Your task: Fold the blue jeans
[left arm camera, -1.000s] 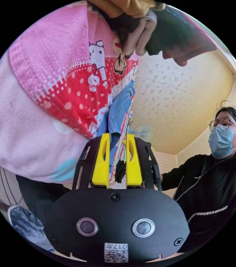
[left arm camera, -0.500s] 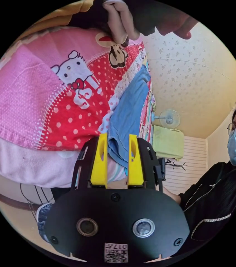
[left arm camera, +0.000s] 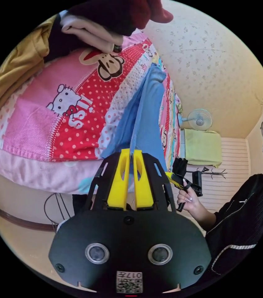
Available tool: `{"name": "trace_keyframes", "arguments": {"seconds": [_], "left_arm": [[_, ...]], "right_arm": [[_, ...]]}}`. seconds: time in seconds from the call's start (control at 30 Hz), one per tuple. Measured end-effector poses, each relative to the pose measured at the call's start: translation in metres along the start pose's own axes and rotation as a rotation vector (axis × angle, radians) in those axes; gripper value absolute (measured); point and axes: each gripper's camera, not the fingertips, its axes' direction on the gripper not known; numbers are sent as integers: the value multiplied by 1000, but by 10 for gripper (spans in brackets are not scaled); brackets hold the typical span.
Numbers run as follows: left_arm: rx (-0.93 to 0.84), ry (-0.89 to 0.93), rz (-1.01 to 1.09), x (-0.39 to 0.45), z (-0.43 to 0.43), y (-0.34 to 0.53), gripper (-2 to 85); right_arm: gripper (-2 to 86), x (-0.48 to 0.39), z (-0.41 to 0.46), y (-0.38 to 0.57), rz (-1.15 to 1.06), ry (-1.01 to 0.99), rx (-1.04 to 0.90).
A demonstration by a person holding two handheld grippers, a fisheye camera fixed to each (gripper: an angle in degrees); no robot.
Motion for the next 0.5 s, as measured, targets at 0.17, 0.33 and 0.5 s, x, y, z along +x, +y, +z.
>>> {"name": "trace_keyframes", "arguments": {"seconds": [0.17,0.33,0.5], "left_arm": [[36,-16,-75,-23,13,16,1],[-3,26,-82,-33,36,24,14],[30,107,-165,-46,14,45,37]], "right_arm": [[12,17,38,9,-7,57,-52],[22,31,52,4,-72,146,-71],[53,39,37,9,-67,-38,-106]]}}
